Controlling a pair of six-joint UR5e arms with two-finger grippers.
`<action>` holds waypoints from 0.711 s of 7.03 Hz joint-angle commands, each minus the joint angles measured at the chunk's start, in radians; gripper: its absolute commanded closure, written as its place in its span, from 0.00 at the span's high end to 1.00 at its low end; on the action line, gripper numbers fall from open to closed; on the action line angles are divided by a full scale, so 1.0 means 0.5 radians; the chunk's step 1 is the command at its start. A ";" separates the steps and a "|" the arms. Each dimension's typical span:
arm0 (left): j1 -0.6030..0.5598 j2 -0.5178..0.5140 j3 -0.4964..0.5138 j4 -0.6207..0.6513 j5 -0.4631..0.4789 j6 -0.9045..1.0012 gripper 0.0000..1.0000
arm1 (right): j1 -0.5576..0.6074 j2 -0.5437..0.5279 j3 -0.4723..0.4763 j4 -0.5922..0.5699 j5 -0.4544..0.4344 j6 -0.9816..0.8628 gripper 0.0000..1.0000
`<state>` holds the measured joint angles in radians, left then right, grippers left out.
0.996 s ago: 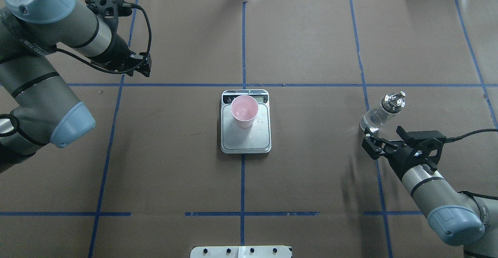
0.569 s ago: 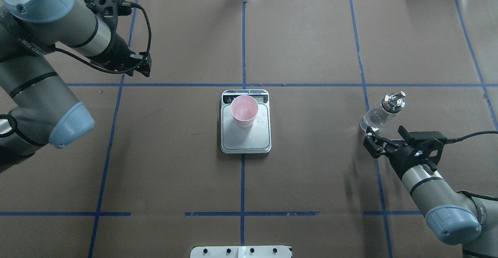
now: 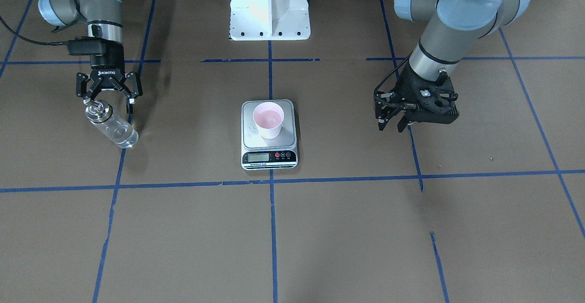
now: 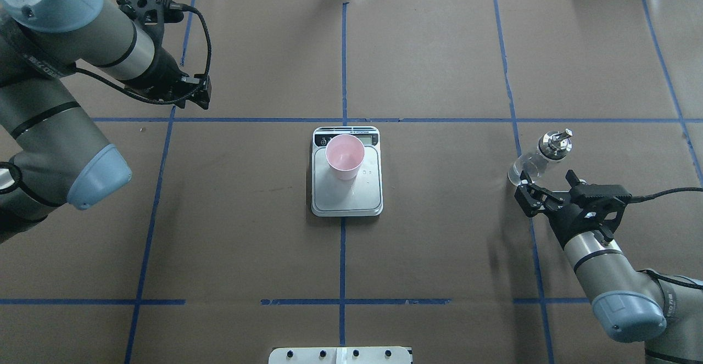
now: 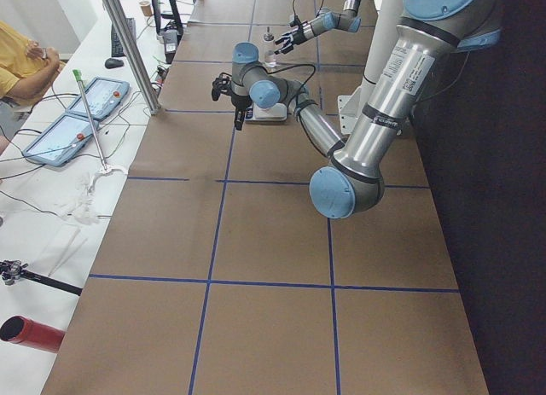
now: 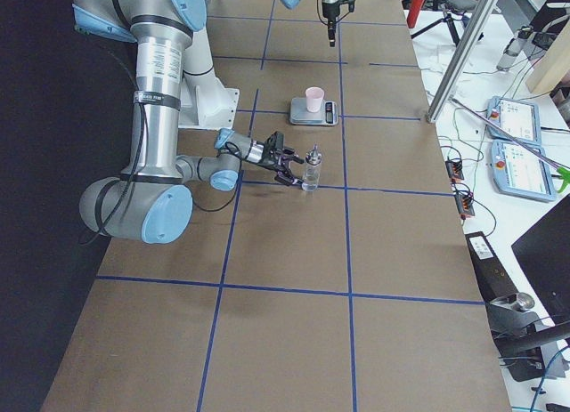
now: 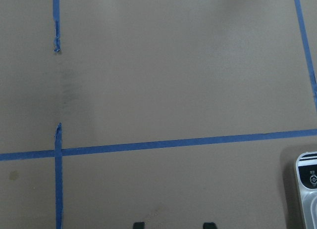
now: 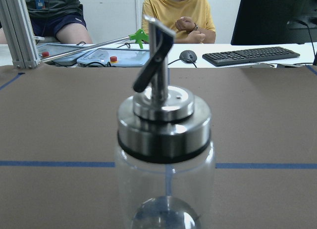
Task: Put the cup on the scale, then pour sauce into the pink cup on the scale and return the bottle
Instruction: 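Close the right gripper around the glass bottle and lift it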
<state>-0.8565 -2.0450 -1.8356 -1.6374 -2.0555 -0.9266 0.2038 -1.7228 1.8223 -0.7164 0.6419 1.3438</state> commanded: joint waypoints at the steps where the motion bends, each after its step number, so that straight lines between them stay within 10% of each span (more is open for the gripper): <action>1: -0.005 0.000 -0.004 0.004 0.000 0.000 0.51 | 0.016 0.144 -0.119 0.000 -0.053 -0.003 1.00; 5: -0.008 0.003 -0.013 0.007 0.000 0.000 0.51 | 0.083 0.117 -0.138 0.000 -0.050 -0.031 1.00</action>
<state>-0.8605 -2.0438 -1.8419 -1.6343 -2.0555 -0.9265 0.2299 -1.6646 1.7580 -0.7164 0.6144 1.3362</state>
